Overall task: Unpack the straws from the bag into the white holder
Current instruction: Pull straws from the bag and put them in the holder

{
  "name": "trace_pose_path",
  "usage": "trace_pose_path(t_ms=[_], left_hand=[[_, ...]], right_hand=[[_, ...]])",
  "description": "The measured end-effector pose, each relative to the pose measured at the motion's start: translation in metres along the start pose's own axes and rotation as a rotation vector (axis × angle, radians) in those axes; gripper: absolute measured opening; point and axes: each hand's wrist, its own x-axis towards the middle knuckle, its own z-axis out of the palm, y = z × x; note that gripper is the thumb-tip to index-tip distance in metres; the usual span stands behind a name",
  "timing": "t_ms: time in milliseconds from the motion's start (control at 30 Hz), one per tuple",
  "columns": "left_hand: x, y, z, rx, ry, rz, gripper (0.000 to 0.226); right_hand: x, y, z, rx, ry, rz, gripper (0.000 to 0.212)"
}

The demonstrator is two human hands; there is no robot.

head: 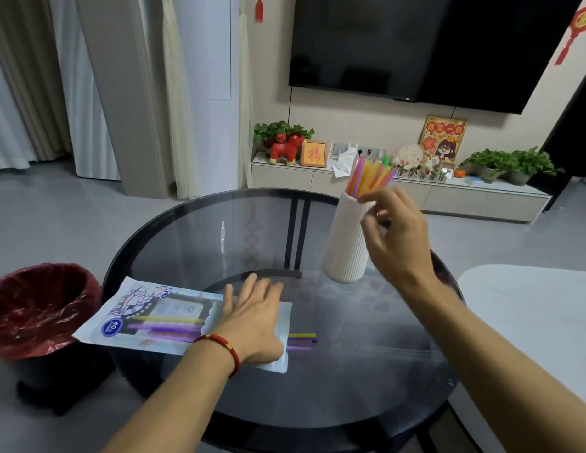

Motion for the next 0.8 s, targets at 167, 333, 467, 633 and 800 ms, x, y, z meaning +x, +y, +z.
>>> trace_pose_path(t_ms=[167, 333, 467, 633, 800], left_hand=[[-0.006, -0.017, 0.014, 0.170, -0.267, 0.086, 0.136], [-0.004, -0.011, 0.009, 0.267, -0.038, 0.178, 0.129], [-0.008, 0.015, 0.006, 0.332, 0.145, 0.245, 0.108], [-0.016, 0.043, -0.006, 0.510, 0.273, 0.225, 0.117], [-0.020, 0.051, -0.026, 0.816, 0.260, 0.278, 0.102]], right_hand=[[-0.095, 0.008, 0.011, -0.013, -0.483, 0.382, 0.012], [-0.114, 0.005, 0.025, -0.012, -0.718, 0.529, 0.043], [-0.127, -0.003, 0.038, 0.279, -0.621, 0.751, 0.049], [-0.132, -0.015, 0.054, 0.732, -0.608, 1.125, 0.041], [-0.130, -0.022, 0.061, 1.044, -0.687, 1.260, 0.037]])
